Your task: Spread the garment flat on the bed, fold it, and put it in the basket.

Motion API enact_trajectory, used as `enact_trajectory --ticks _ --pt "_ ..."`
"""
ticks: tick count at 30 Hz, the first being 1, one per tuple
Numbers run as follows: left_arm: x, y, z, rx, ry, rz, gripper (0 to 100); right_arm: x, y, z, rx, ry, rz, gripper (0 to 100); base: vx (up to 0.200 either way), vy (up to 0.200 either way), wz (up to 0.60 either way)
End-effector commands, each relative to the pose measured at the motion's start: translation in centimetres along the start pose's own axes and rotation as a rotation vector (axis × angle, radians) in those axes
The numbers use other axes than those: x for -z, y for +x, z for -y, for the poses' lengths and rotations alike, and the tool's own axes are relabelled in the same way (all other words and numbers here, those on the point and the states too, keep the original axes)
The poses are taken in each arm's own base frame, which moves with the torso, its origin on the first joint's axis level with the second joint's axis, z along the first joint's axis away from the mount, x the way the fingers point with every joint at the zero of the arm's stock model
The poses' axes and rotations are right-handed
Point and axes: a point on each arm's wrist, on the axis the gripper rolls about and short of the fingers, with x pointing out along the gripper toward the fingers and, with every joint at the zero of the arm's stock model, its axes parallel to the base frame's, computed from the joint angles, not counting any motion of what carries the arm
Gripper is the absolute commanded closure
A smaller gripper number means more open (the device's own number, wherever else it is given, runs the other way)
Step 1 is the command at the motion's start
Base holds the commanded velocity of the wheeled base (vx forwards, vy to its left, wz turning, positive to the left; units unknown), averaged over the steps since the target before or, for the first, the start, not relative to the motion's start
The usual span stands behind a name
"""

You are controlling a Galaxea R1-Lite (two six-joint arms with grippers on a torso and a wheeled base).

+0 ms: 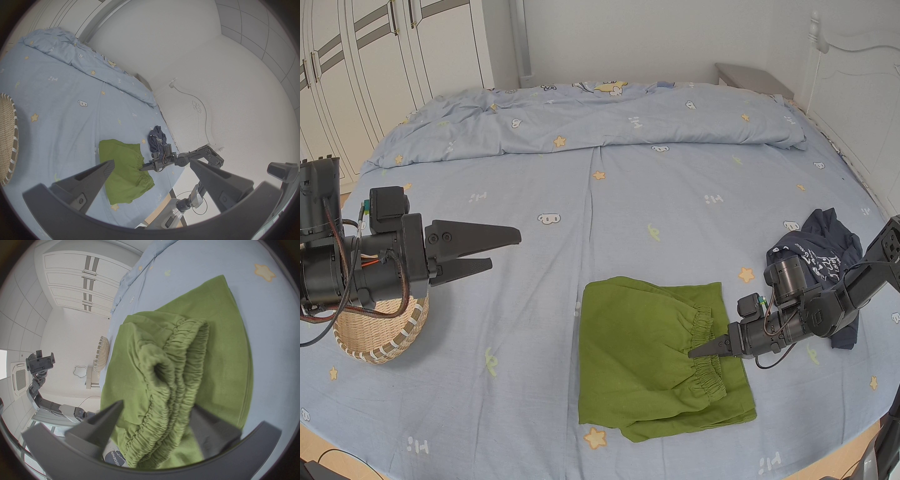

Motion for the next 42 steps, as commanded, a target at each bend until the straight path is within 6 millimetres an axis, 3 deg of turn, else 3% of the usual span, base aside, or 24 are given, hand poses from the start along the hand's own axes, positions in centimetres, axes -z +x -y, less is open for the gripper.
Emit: enact_trajectory --ticks 1,6,17,25,34,35,42 --pt "0.0 0.0 0.0 0.001 0.000 0.000 0 0.1 0.0 -0.1 0.003 -0.001 -0.003 100 0.000 0.000 0.00" --pt "0.0 0.1 -0.1 -0.001 -0.004 -0.004 0 0.1 -0.7 -0.2 0.009 -0.001 0.015 100 0.000 0.000 0.00" --pt "0.0 0.1 -0.1 0.000 -0.004 -0.005 0 0.2 -4.4 -1.5 0.024 -0.018 0.097 100 0.000 0.000 0.00" --pt "0.2 0.4 -0.2 -0.001 -0.007 -0.015 0 1.4 -6.4 0.3 0.073 0.023 0.128 100 0.000 0.000 0.00" --pt "0.4 0.9 -0.5 -0.005 -0.014 -0.033 0 2.0 -6.7 1.0 0.087 0.047 0.125 100 0.000 0.000 0.00" --pt "0.4 0.9 -0.5 -0.005 -0.014 -0.033 0 2.0 -6.7 1.0 0.087 0.047 0.125 0 0.000 0.000 0.00" --pt "1.2 3.1 -2.1 -0.027 -0.051 -0.101 0 2.3 -6.8 0.9 0.087 0.049 0.124 0 0.000 0.000 0.00"
